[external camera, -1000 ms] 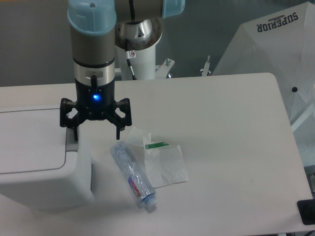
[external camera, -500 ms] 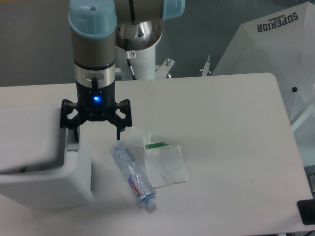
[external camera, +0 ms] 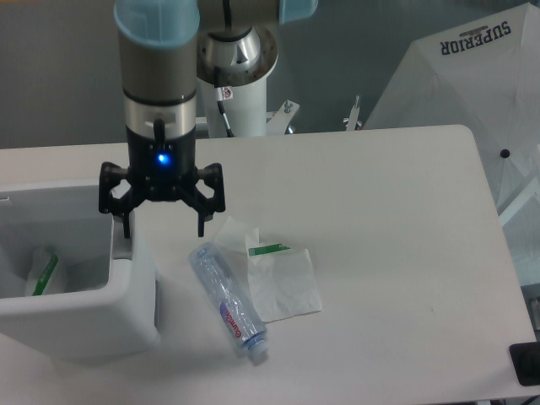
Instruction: Open the trash can
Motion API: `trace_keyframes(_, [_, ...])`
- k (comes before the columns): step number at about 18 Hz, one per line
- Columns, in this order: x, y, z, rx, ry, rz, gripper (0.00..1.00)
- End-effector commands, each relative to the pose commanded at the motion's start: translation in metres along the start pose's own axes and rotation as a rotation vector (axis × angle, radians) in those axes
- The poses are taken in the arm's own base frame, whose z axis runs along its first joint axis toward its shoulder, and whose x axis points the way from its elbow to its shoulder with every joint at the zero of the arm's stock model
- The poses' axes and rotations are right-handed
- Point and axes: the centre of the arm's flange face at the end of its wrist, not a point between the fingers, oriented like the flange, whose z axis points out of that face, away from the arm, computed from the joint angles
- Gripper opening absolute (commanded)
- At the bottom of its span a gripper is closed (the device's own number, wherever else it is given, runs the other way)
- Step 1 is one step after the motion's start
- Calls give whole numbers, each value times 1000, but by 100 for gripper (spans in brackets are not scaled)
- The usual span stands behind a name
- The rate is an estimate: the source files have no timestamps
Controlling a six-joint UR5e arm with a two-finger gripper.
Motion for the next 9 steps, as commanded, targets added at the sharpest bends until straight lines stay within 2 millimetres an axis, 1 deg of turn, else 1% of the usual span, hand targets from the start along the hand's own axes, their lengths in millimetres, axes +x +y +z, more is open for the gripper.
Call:
trace_keyframes(2, [-60,-7,-7,16,-45,-64,100])
trace_keyframes(4, [-107,-14,-10,26,-79,-87,100])
trace_keyframes(5, [-128,-18,-6,27,-94,-74,100])
trace_keyframes(7, [-164,-26,18,3,-128,-47,100])
trace_keyframes(8, [-184,-24,21,-12,-179,-46,100])
trace_keyframes(9, [-203,-21,19,-23,-230,-47,100])
